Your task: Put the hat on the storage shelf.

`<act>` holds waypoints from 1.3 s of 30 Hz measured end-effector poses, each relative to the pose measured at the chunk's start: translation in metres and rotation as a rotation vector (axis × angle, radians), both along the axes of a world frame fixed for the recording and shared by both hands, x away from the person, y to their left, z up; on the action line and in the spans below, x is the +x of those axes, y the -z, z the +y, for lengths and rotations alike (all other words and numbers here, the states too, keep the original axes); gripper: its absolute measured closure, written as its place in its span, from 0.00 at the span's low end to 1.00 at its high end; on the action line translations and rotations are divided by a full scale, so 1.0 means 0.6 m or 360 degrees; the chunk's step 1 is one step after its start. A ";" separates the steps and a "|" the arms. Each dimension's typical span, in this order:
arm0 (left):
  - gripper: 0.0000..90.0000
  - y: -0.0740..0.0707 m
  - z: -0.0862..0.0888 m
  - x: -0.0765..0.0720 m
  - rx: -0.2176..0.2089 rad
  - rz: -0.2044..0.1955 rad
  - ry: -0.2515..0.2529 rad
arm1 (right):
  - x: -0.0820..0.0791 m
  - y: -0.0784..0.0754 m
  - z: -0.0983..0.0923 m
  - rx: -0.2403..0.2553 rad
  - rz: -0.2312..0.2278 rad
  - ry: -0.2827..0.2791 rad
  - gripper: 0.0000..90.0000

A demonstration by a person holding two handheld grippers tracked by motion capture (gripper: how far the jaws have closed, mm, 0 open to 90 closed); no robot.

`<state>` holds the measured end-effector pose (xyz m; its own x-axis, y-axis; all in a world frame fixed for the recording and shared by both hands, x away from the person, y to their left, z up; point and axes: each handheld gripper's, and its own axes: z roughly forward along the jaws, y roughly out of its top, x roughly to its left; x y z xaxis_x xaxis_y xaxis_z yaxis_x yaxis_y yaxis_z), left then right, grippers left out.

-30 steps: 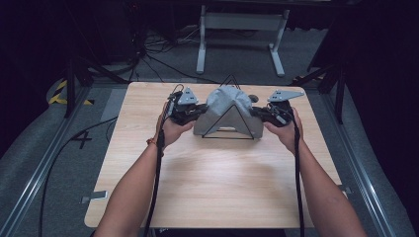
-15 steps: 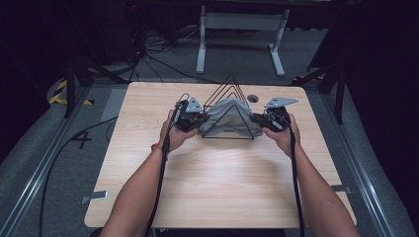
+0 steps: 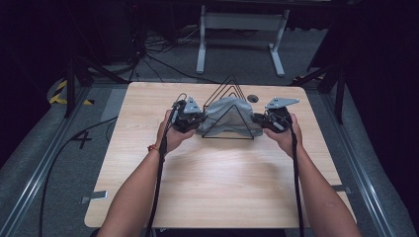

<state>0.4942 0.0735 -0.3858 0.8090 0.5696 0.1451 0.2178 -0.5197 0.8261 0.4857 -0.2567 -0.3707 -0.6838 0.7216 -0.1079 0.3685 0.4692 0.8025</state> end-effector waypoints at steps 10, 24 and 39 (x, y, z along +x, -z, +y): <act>0.91 -0.030 0.033 -0.032 0.0088 -0.0053 0.0028 | -0.024 -0.028 -0.004 -0.0039 -0.0054 -0.0012 0.88; 0.87 -0.045 0.087 -0.076 0.0156 -0.0019 0.0032 | -0.063 -0.049 -0.026 -0.0094 -0.0065 -0.0006 0.84; 0.82 -0.026 0.150 -0.131 0.0236 0.0023 0.0014 | -0.125 -0.045 -0.065 -0.0143 -0.0050 -0.0007 0.83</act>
<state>0.4157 0.1633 -0.3704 0.8166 0.5355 0.2154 0.2240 -0.6379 0.7368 0.4105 -0.2957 -0.3436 -0.6820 0.7052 -0.1938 0.3416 0.5414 0.7683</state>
